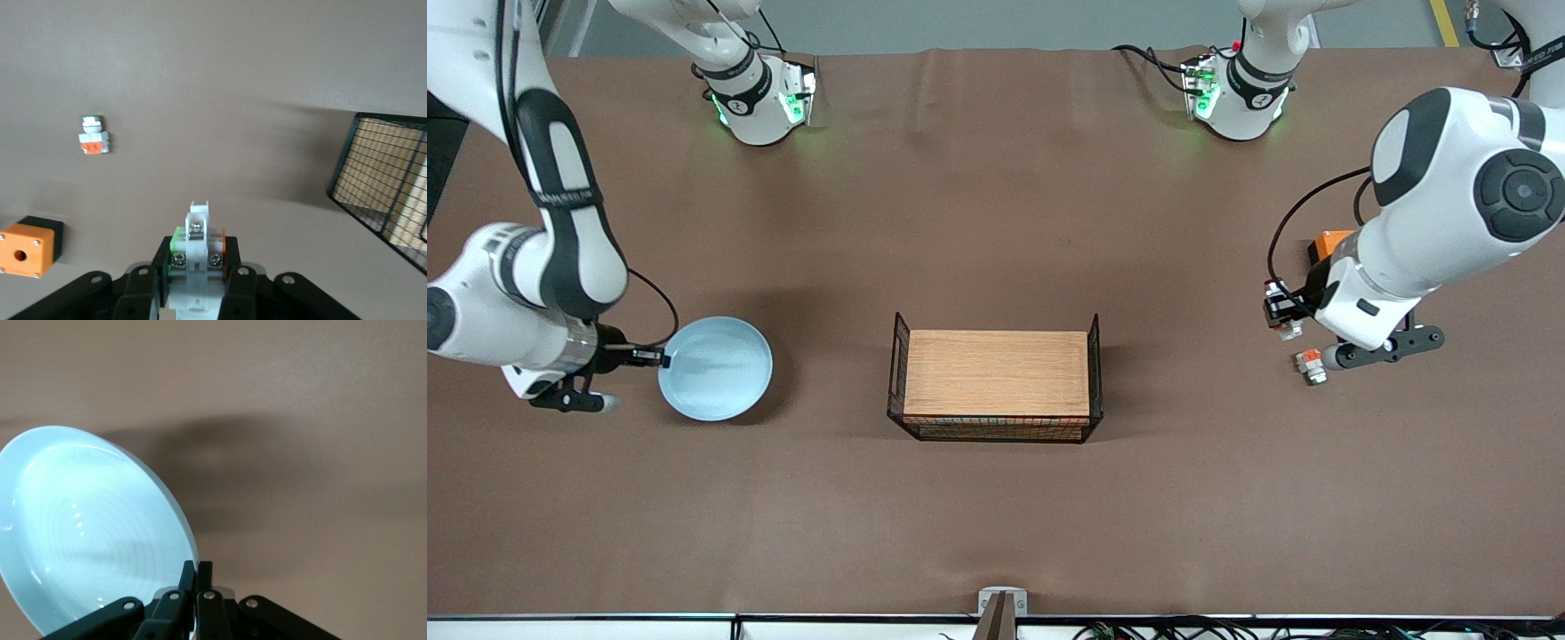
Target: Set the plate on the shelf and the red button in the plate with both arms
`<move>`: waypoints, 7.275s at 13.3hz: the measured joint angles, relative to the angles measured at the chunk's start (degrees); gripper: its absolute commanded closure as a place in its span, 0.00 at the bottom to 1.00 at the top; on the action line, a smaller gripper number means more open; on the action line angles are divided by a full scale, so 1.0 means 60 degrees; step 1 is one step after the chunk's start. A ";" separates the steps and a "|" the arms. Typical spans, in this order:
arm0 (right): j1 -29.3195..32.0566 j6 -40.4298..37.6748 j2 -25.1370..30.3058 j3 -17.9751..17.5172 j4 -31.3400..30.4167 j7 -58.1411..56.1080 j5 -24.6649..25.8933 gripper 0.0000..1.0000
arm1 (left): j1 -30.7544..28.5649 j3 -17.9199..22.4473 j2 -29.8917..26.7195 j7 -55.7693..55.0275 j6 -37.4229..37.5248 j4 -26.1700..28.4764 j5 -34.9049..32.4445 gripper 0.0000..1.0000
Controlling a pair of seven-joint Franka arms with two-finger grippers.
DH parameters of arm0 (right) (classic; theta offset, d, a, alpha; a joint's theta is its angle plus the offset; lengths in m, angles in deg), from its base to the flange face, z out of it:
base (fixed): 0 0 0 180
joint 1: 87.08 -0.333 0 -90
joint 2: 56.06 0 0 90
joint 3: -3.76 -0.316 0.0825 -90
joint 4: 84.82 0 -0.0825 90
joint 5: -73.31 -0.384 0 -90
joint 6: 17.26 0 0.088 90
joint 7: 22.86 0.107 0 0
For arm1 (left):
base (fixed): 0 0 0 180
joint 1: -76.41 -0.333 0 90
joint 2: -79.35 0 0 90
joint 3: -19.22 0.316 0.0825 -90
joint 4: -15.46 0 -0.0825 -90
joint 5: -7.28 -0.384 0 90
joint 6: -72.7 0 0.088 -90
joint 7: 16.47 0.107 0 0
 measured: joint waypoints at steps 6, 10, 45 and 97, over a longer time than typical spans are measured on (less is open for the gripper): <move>-0.0462 -0.2285 0.2285 -0.0007 -0.0022 0.1018 0.0328 1.00 | 0.0065 -0.0532 0.0018 -0.0925 0.0010 -0.0006 0.0001 1.00; -0.0881 -0.3443 0.3233 -0.0082 -0.0028 0.1734 0.0365 1.00 | 0.0419 -0.0598 0.0056 -0.1548 0.0001 -0.0011 0.0002 1.00; -0.3787 0.0042 -0.1439 -0.4960 0.3471 2.1803 0.1740 0.99 | 0.2757 -0.0608 0.1598 -0.4715 -0.1338 -0.1240 0.0002 1.00; 0.3529 -0.5684 0.3227 -0.4766 0.3750 0.2558 0.1825 0.00 | 0.0743 0.1962 -0.0913 0.1095 0.2997 -0.2893 -0.0563 0.00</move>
